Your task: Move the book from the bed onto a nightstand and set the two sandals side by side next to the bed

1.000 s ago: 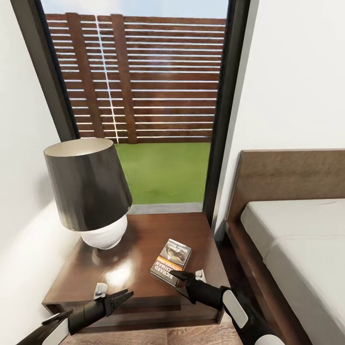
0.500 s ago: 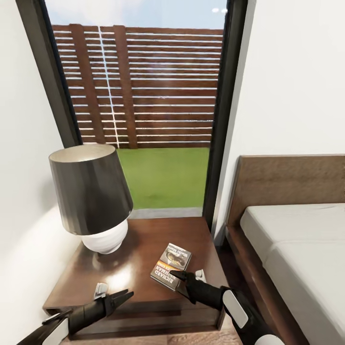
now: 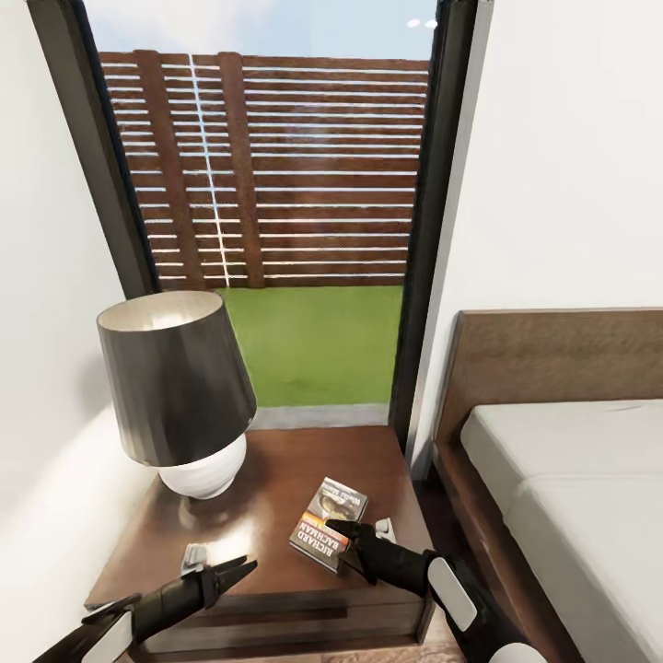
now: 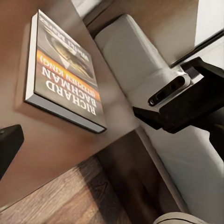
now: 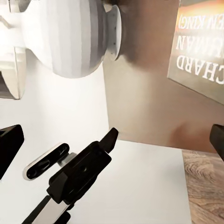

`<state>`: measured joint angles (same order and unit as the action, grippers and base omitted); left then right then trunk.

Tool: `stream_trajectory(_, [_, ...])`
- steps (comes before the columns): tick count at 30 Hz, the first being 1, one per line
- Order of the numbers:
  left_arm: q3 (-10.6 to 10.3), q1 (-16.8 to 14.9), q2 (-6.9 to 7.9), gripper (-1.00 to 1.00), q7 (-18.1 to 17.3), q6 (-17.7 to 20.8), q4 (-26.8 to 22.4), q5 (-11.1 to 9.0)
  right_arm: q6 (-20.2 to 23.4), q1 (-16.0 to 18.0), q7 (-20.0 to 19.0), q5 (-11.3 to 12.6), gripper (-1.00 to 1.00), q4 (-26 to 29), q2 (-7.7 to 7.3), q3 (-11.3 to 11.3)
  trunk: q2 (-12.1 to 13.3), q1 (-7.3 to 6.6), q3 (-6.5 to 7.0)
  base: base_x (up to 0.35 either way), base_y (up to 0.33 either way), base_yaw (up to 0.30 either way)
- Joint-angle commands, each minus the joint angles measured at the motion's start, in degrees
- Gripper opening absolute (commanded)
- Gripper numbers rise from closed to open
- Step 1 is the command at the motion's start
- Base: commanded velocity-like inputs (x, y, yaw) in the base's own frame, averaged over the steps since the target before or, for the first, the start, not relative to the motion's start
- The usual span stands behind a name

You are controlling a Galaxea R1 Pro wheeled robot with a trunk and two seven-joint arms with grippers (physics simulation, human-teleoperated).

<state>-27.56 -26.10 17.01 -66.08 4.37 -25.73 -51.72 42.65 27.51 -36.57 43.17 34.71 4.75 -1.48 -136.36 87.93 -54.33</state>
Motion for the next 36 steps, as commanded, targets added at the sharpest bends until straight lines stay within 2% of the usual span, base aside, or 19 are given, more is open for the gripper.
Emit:
stream_trajectory(1, [-0.4, 0.0, 0.05, 1.0, -0.1, 0.5, 0.0, -0.6, 0.2, 0.0, 0.0, 0.2, 1.0, 0.0, -0.01, 0.0, 0.4, -0.24, 0.13, 0.0, 0.0, 0.0])
stream_trajectory(26, [-0.4, 0.0, 0.03, 1.0, 0.0, 0.5, 0.0, -0.5, -1.2, 0.0, 0.0, 0.2, 1.0, 0.5, 0.0, -0.1, 10.4, -5.73, 4.62, 0.0, 0.0, 0.0])
stream_trajectory(36, [-0.4, 0.0, -0.75, 1.0, -0.1, 0.5, 0.1, -0.5, -1.2, 0.0, 0.0, 0.2, 1.0, 0.7, 0.01, -0.1, 14.4, -7.92, 6.41, 0.0, 0.0, 0.0])
